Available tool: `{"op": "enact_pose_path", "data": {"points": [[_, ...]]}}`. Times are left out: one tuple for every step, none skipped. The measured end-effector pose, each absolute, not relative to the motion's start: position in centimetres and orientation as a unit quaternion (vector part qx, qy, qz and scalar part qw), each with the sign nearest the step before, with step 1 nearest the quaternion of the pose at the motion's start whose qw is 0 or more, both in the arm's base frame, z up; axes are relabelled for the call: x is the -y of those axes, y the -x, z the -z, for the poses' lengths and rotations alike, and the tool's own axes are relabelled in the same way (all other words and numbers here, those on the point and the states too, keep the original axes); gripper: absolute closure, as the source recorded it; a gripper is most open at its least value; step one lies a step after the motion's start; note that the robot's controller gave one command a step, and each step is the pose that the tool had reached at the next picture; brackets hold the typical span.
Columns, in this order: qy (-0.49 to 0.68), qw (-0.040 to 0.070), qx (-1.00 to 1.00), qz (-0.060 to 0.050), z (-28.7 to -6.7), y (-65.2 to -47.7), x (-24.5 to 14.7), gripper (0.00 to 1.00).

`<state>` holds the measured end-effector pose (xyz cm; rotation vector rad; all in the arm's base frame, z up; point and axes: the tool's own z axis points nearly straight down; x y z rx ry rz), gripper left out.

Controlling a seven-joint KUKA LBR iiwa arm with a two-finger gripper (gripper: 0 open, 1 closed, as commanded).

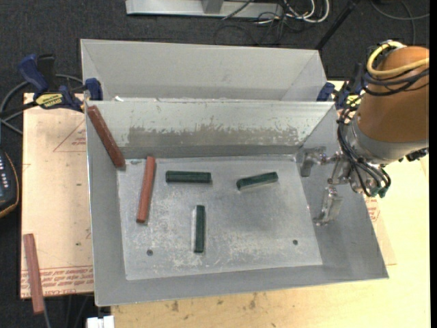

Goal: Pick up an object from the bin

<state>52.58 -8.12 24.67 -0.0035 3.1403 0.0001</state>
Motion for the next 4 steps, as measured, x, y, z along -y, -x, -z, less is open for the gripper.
{"op": "enact_pose_path", "data": {"points": [[0.092, 0.002, -0.996, 0.001, -26.3, -51.8, 12.6, 0.00], [0.181, -0.003, -0.983, -0.002, -8.7, -54.5, 11.2, 0.00], [0.280, 0.004, -0.960, -0.001, -8.2, -62.4, 1.9, 0.00], [0.278, 0.004, -0.960, -0.001, -8.9, -64.8, -0.8, 0.00]]}}
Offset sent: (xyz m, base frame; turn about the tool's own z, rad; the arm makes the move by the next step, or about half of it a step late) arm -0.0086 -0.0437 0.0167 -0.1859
